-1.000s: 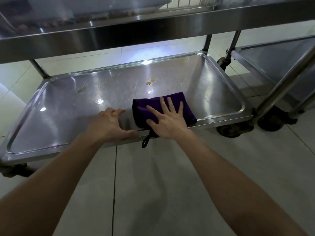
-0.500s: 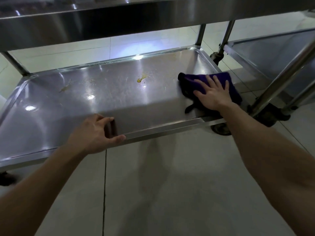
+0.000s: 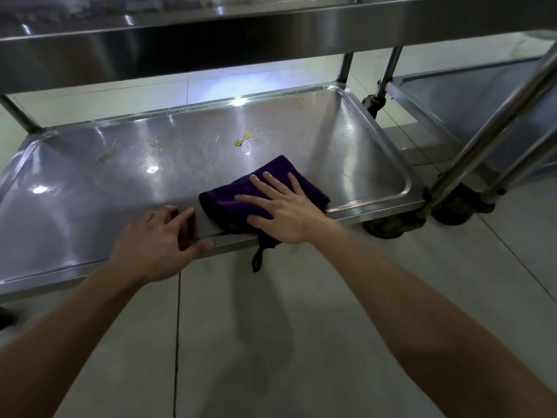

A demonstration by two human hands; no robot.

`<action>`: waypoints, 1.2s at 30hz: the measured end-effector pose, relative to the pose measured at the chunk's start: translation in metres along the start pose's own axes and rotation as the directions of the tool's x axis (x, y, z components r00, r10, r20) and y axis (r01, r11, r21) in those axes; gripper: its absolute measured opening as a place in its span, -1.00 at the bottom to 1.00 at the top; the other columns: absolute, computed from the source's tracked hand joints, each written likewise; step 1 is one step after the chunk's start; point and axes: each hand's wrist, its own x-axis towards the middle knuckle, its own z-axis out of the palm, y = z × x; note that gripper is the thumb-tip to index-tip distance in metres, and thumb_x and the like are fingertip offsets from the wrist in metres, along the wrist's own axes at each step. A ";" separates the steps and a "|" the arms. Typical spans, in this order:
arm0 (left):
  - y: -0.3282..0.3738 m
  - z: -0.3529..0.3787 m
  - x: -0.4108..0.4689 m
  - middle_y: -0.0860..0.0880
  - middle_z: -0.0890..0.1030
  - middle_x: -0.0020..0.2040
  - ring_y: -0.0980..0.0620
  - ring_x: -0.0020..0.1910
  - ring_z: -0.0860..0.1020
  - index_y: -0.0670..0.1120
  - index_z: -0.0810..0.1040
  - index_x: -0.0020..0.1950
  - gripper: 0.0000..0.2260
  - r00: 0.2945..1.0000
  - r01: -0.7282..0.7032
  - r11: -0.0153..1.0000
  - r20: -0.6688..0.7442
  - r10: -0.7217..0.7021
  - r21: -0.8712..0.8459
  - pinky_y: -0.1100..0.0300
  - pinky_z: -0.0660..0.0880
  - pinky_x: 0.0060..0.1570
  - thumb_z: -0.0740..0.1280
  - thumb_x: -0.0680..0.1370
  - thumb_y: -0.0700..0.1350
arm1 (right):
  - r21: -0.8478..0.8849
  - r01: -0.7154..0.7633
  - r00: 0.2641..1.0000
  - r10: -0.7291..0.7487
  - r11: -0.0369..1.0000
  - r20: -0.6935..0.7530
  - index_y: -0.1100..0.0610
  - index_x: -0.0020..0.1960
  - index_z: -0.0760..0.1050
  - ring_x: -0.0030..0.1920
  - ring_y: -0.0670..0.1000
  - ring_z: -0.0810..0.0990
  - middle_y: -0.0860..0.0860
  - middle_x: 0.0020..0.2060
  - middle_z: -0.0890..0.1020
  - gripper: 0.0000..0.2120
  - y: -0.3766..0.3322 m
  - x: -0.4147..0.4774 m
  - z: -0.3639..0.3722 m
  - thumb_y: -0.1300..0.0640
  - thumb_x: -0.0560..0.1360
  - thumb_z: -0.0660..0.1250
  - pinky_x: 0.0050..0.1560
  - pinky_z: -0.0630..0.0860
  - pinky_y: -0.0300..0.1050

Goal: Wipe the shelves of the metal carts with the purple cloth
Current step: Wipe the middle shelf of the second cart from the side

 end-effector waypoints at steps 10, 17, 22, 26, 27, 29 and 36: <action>0.003 -0.007 -0.003 0.04 0.24 0.67 -0.13 0.60 0.30 0.20 0.14 0.75 0.16 1.000 0.009 1.000 0.012 -0.009 -0.005 -0.16 0.39 0.52 -0.27 0.28 0.77 | -0.005 -0.431 0.901 0.430 0.902 -0.060 -0.44 0.68 -0.04 0.74 -0.02 -0.24 -0.10 0.77 -0.11 -0.40 0.181 -0.061 -0.050 -0.40 0.66 -0.04 0.66 -0.37 0.31; 0.007 -0.004 -0.005 0.00 0.17 0.71 -0.16 0.62 0.25 0.18 0.08 0.76 0.19 0.999 0.029 1.000 0.024 -0.029 0.003 -0.18 0.31 0.55 -0.37 0.26 0.75 | -0.019 -0.540 0.840 0.536 0.842 -0.087 -0.28 0.75 -0.12 0.72 0.28 -0.31 0.14 0.75 -0.21 -0.25 0.110 0.007 -0.038 -0.47 0.61 -0.11 0.55 -0.38 0.57; 0.005 -0.001 -0.005 -0.01 0.14 0.72 -0.15 0.65 0.21 0.18 0.06 0.76 0.16 0.999 0.026 0.999 0.029 -0.025 -0.020 -0.22 0.31 0.57 -0.32 0.29 0.76 | -0.070 -0.310 0.951 0.309 0.948 -0.031 -0.30 0.74 -0.10 0.71 0.29 -0.33 0.14 0.75 -0.21 -0.29 0.002 0.072 -0.014 -0.45 0.65 -0.07 0.53 -0.42 0.57; 0.006 -0.003 -0.006 -0.02 0.26 0.67 -0.12 0.63 0.27 0.22 0.09 0.73 0.06 1.000 0.027 0.998 0.006 -0.026 -0.053 -0.21 0.36 0.53 -0.20 0.35 0.74 | -0.027 -0.065 0.997 0.064 0.997 -0.039 -0.32 0.72 0.03 0.74 0.22 -0.20 0.08 0.77 -0.07 -0.38 -0.043 0.059 0.006 -0.38 0.69 -0.02 0.58 -0.38 0.51; 0.008 -0.005 -0.007 -0.01 0.30 0.65 -0.11 0.61 0.31 0.23 0.12 0.72 0.01 1.000 0.018 0.998 -0.008 -0.019 -0.062 -0.20 0.39 0.51 -0.14 0.38 0.73 | 0.010 -0.018 0.998 0.019 1.000 -0.052 -0.29 0.71 0.11 0.75 0.20 -0.12 0.07 0.76 0.02 -0.41 -0.046 0.049 0.006 -0.33 0.70 0.04 0.61 -0.32 0.51; 0.011 -0.011 -0.011 0.01 0.36 0.62 -0.10 0.58 0.36 0.21 0.19 0.70 -0.07 1.000 -0.001 0.998 -0.026 -0.001 -0.068 -0.16 0.43 0.47 -0.01 0.45 0.68 | 0.076 0.048 0.997 -0.042 0.996 -0.072 -0.16 0.67 0.28 0.73 0.16 0.09 0.04 0.72 0.23 -0.48 -0.052 0.027 -0.001 -0.18 0.73 0.17 0.66 -0.12 0.48; -0.030 -0.054 -0.050 0.02 0.31 0.67 -0.09 0.58 0.38 0.11 0.36 0.64 -0.27 0.995 -0.019 0.999 0.094 0.022 -0.033 -0.06 0.39 0.53 0.35 0.57 0.44 | 0.108 0.049 0.995 -0.059 0.993 0.086 -0.05 0.43 0.54 0.17 0.15 0.63 0.03 0.19 0.70 -0.69 -0.091 -0.005 -0.066 0.06 0.71 0.27 0.14 0.54 0.05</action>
